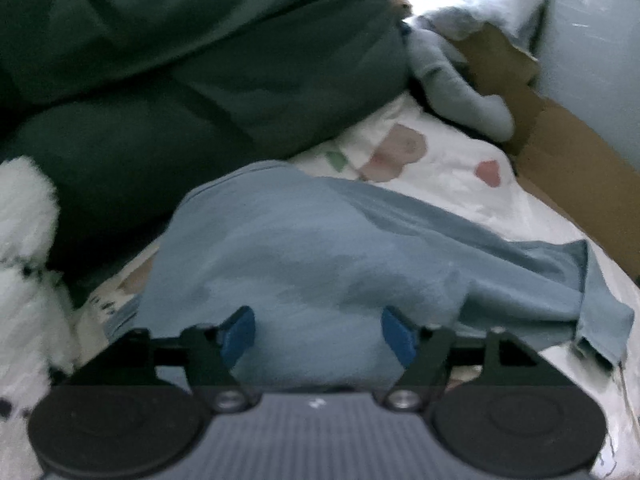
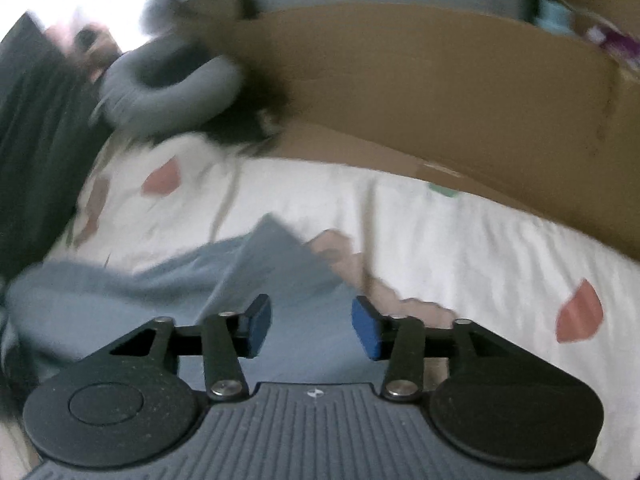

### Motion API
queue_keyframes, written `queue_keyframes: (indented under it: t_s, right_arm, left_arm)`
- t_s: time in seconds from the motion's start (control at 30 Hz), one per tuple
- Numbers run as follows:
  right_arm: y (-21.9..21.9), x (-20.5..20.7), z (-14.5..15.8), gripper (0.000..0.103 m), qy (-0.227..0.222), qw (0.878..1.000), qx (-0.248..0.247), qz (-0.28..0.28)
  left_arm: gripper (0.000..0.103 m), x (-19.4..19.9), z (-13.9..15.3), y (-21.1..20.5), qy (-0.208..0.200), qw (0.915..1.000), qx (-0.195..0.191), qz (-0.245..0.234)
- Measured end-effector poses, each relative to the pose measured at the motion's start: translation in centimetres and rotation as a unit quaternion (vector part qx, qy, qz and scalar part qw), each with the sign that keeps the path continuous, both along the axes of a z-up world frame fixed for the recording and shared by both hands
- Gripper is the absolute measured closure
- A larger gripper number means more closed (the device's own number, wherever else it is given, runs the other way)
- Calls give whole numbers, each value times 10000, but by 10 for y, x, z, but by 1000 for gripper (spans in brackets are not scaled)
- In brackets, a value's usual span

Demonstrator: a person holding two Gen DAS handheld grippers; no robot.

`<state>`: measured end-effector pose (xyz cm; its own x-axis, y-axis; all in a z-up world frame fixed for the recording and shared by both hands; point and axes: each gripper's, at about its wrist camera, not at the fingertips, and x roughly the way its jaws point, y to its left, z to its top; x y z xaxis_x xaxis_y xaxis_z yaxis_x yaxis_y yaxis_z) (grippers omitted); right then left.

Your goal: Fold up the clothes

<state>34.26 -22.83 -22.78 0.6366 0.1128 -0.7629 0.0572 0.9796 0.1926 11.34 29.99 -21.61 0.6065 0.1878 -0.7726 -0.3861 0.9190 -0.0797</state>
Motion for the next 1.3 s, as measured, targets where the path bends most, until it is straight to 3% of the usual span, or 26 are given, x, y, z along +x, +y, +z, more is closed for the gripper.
queue_keyframes:
  t_s: [0.13, 0.3, 0.53, 0.8, 0.87, 0.9, 1.1, 1.2, 1.3]
  right_arm:
    - [48, -12, -4, 28, 9, 9967, -252, 770]
    - [97, -23, -17, 21, 92, 9854, -700, 1552]
    - [137, -30, -39, 18, 226, 9726, -1228, 1961]
    - [159, -34, -73, 20, 295, 9560, -2004, 2121]
    - [160, -36, -77, 30, 231, 9507, -2216, 2157]
    - [160, -37, -78, 41, 203, 9496, -2283, 2138]
    - [139, -31, -62, 93, 86, 9639, -1871, 1894]
    - [127, -29, -45, 101, -101, 9685, -1781, 1739]
    - [111, -26, -27, 103, -320, 9724, -1762, 1497]
  left_arm:
    - [22, -7, -5, 7, 25, 9997, -41, 222]
    - [16, -11, -13, 16, 61, 9992, -88, 374]
    - [11, -28, -21, 41, -193, 9940, -686, 834]
    - [6, -44, -37, 63, -487, 9785, -1395, 1440]
    - [6, -47, -40, 70, -555, 9743, -1479, 1607]
    - [6, -49, -42, 74, -586, 9722, -1515, 1685]
    - [10, -50, -52, 88, -845, 9599, -1846, 1935]
    - [18, -51, -57, 92, -1007, 9504, -2138, 2020]
    - [30, -51, -58, 91, -1140, 9502, -2101, 2001]
